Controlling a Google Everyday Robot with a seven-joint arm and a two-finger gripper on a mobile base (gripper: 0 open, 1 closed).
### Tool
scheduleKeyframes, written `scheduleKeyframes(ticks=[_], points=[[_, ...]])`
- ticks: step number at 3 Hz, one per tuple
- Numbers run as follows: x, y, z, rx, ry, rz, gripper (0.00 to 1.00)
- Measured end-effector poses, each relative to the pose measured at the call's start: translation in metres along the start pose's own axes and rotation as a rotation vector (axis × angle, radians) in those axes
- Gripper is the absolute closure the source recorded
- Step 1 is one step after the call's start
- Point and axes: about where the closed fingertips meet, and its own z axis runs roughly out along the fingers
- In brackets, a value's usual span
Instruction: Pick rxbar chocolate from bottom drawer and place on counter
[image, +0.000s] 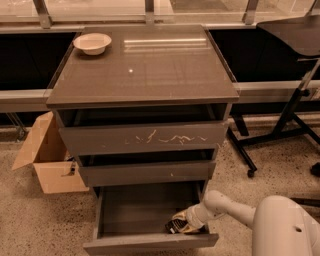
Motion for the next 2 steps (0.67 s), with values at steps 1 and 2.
scheduleKeyframes(ticks=[1,2], points=[[0.0000,0.0000,0.0000,0.000,0.000,0.000,1.00],[-0.0025,-0.0020,-0.0081,0.021,-0.013,-0.009,1.00]])
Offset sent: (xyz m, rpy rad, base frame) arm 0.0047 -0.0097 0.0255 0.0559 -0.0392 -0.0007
